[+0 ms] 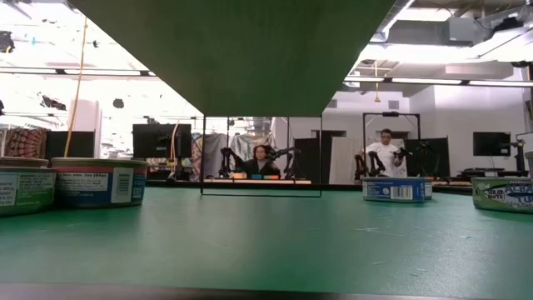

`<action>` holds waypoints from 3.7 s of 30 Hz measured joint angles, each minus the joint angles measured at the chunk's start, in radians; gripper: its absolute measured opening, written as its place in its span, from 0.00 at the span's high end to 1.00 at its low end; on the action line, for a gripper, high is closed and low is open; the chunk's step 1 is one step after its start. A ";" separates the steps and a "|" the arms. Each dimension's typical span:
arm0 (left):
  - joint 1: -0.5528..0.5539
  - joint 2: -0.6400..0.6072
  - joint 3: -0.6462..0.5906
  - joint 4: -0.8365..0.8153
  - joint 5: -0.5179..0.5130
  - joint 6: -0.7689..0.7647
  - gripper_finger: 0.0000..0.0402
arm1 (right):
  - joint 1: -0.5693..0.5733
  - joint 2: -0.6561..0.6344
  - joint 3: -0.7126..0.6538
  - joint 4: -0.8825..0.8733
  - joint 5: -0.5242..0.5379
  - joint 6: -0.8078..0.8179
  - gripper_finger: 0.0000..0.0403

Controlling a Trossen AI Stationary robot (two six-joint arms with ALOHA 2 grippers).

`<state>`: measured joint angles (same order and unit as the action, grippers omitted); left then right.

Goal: Stack canned seafood by type on shelf
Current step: Stack the blue pink tuna can on top of the other blue pink tuna can on the shelf, then put the blue tuna can on the shelf

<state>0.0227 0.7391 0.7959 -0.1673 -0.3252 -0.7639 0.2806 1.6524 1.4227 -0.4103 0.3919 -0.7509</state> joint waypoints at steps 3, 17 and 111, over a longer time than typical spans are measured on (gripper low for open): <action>0.000 0.000 0.000 0.000 0.000 0.000 0.50 | 0.000 0.000 0.000 0.003 -0.036 0.046 0.29; 0.000 -0.006 0.000 0.000 0.094 0.000 0.50 | -0.001 0.000 0.242 -0.077 0.000 0.147 0.20; 0.000 -0.129 0.000 -0.106 0.048 0.098 0.50 | -1.157 -0.106 -0.567 -0.544 -0.558 0.851 0.94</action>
<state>0.0229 0.6106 0.7959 -0.2737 -0.2768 -0.6660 -0.8760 1.5463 0.8562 -0.9547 -0.1661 0.1004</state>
